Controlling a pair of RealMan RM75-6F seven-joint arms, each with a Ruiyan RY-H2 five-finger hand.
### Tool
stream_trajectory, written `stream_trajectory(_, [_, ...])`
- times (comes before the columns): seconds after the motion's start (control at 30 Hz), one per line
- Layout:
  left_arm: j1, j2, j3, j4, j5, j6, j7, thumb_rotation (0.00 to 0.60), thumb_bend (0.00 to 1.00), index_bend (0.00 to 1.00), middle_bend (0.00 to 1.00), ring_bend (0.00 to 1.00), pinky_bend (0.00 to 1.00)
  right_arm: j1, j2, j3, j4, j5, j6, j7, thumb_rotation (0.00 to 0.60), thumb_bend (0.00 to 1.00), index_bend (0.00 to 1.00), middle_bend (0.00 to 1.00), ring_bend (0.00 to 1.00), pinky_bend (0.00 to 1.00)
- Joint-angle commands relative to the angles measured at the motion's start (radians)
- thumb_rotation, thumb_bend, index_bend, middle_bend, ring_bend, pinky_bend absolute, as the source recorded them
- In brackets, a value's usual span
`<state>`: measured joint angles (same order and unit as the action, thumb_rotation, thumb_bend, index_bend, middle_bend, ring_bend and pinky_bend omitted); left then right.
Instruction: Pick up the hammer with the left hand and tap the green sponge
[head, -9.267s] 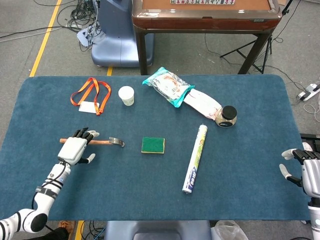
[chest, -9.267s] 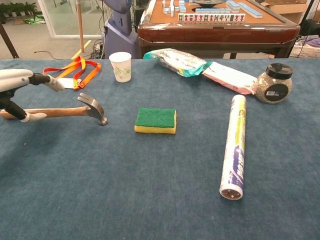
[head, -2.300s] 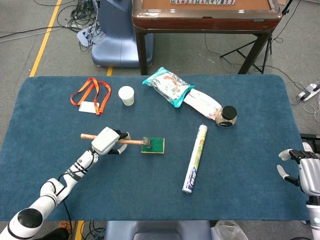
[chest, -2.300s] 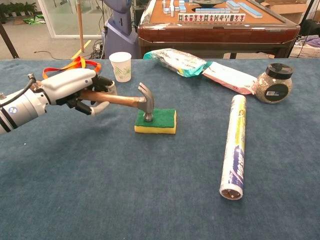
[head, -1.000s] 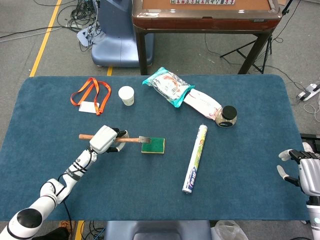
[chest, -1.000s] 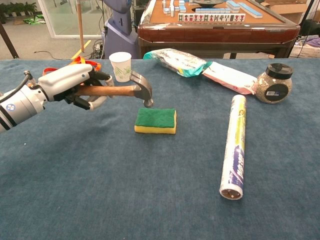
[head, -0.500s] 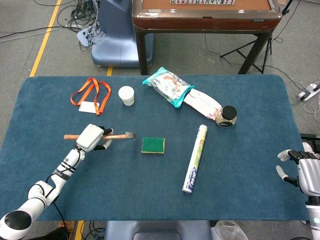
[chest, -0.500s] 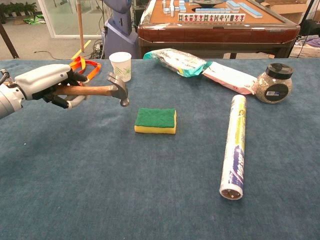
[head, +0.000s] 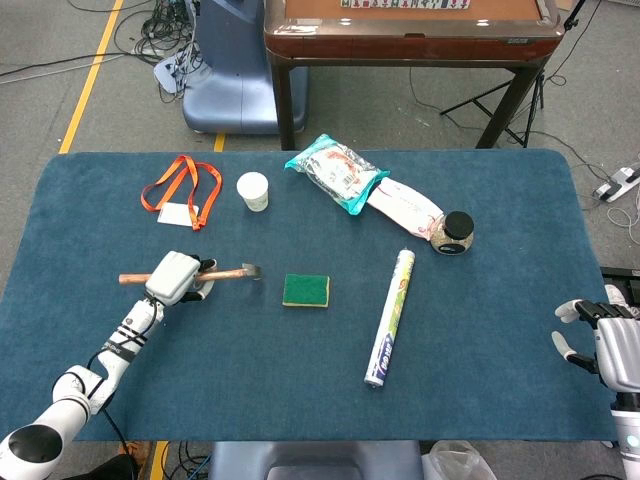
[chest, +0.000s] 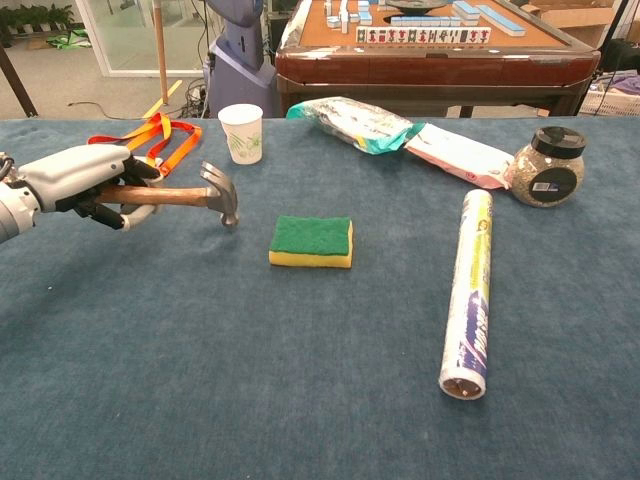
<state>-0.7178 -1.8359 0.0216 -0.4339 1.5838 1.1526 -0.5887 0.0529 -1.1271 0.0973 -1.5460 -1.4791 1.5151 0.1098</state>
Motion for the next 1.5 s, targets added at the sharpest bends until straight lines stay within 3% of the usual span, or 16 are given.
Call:
stream_trajectory(0.03, [0.004,-0.005,0.0,0.0,-0.003,-0.013,0.013,0.6,0.47,0.61,0.68,0.55,0.82,0.0,0.0,0.0,0.0,0.0,0.0,0.0,0.6,0.26,0.47,0.5,0.45,0.41])
stream_trajectory(0.17, [0.006,-0.001,-0.007,-0.015,-0.017,-0.045,0.044,0.6,0.46,0.44,0.49,0.42,0.73,0.0,0.0,0.0,0.0,0.001,-0.001,-0.001,0.6,0.26,0.47,0.5,0.45,0.41])
stream_trajectory(0.23, [0.008,0.009,-0.018,-0.042,-0.032,-0.06,0.055,0.6,0.43,0.29,0.37,0.31,0.59,0.0,0.0,0.0,0.0,0.0,0.0,0.0,0.6,0.26,0.47,0.5,0.45,0.41])
stream_trajectory(0.33, [0.012,0.032,-0.034,-0.092,-0.05,-0.066,0.069,0.6,0.39,0.15,0.24,0.17,0.44,-0.001,0.001,0.001,0.0,0.003,0.0,0.002,0.6,0.26,0.47,0.51,0.45,0.41])
stream_trajectory(0.5, [0.026,0.088,-0.046,-0.191,-0.063,-0.056,0.11,0.6,0.37,0.06,0.11,0.06,0.3,-0.002,0.002,0.001,-0.001,0.002,0.003,0.003,0.6,0.26,0.47,0.51,0.45,0.42])
stream_trajectory(0.67, [0.064,0.198,-0.065,-0.39,-0.106,-0.053,0.216,0.6,0.36,0.05,0.09,0.06,0.28,-0.002,0.006,0.001,-0.001,0.007,-0.003,0.011,0.6,0.26,0.47,0.51,0.45,0.41])
stream_trajectory(0.93, [0.189,0.428,-0.107,-0.813,-0.286,-0.015,0.557,0.6,0.36,0.07,0.09,0.06,0.28,0.002,0.013,-0.011,0.007,-0.026,-0.002,0.032,0.6,0.26,0.47,0.51,0.45,0.41])
stream_trajectory(1.2, [0.319,0.54,-0.111,-1.038,-0.348,0.143,0.684,0.6,0.36,0.12,0.09,0.06,0.28,0.016,0.007,-0.029,0.023,-0.062,-0.016,0.041,0.6,0.26,0.47,0.51,0.45,0.41])
stream_trajectory(1.5, [0.431,0.592,-0.077,-1.196,-0.307,0.297,0.774,0.6,0.36,0.13,0.09,0.06,0.24,0.02,0.004,-0.041,0.029,-0.091,-0.008,0.048,0.6,0.26,0.47,0.52,0.45,0.41])
